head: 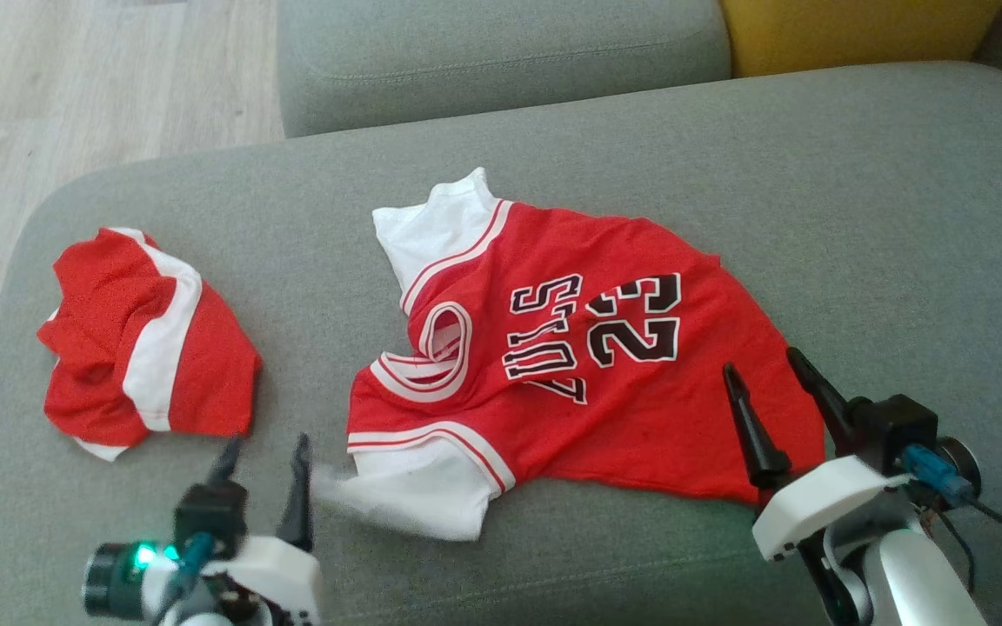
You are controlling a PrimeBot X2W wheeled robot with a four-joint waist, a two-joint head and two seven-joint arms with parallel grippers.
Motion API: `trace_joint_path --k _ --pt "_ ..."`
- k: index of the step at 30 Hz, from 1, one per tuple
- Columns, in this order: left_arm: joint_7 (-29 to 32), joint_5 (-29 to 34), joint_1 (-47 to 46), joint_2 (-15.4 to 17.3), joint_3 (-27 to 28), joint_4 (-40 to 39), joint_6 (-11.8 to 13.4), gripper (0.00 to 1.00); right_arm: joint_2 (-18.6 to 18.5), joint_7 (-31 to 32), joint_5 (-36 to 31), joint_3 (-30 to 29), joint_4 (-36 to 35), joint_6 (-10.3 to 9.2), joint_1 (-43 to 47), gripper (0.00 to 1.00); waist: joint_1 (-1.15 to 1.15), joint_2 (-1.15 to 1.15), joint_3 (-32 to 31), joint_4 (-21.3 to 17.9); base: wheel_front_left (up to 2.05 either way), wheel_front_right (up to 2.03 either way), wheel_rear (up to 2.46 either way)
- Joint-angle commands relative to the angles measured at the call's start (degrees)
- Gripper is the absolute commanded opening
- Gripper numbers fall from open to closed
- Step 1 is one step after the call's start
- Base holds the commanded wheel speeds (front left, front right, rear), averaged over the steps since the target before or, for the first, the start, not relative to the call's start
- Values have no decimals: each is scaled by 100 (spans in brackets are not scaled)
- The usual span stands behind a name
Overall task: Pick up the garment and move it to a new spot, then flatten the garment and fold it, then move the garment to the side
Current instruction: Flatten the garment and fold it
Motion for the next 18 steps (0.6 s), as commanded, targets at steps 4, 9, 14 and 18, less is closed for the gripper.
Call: trace_joint_path --k 4,9,14,18 --pt "-71 11 -114 -96 511 -545 184 100 -5 -6 -17 111 -165 -2 -70 100 0 0 -4 -20 0 0 0" --pt "-71 143 -102 -348 497 -1125 -65 100 -5 -23 38 42 -121 -2 -85 100 0 0 3 0 0 0 0" --pt "-71 259 -30 -634 549 -1627 -275 100 -5 -61 212 -94 30 -2 -382 100 0 0 64 50 0 0 0" --pt "-71 352 -40 -763 501 -1674 -495 100 -5 13 275 -116 260 -2 -881 100 0 0 206 158 0 0 0"
